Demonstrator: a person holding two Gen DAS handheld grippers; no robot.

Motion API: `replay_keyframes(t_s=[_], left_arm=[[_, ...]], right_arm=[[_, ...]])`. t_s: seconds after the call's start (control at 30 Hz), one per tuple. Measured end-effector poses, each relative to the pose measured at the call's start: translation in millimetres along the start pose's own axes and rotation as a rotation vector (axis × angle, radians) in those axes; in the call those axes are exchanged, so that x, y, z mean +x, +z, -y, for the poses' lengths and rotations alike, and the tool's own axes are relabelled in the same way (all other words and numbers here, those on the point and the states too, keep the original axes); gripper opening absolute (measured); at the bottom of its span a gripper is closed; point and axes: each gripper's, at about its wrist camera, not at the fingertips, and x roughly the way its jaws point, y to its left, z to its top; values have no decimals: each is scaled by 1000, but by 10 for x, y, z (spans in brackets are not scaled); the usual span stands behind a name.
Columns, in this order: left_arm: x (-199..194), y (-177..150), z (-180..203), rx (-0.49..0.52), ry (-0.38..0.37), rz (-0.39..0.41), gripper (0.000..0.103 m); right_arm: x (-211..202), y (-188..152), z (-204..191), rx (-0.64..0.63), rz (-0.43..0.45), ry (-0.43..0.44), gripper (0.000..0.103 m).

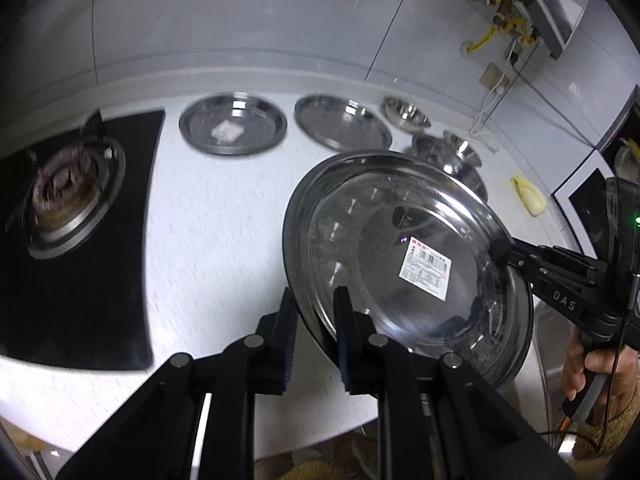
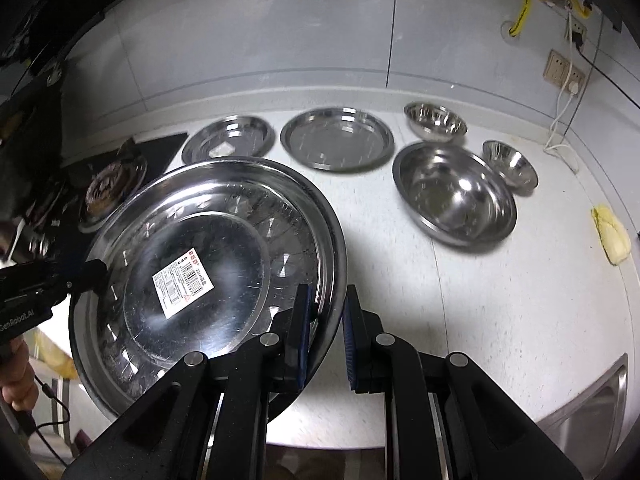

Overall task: Organize plates and bowls
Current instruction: 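Lift the large labeled plate off the counter with both grippers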

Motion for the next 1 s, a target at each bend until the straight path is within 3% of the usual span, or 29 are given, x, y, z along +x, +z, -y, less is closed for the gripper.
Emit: replay_keyframes(t_s=[0.23, 0.5, 0.7, 1.0], left_arm=[[428, -328, 89, -71, 37, -80, 17], [705, -466, 155, -97, 100, -126, 16], [751, -518, 129, -119, 111, -154, 16], [645, -374, 70, -104, 145, -121, 16]], right_arm=[[398, -334, 229, -63, -95, 62, 14], [642, -472, 377, -93, -147, 103, 14], [705, -517, 379, -113, -181, 129, 14], [709, -451, 430, -136, -207, 161, 15]])
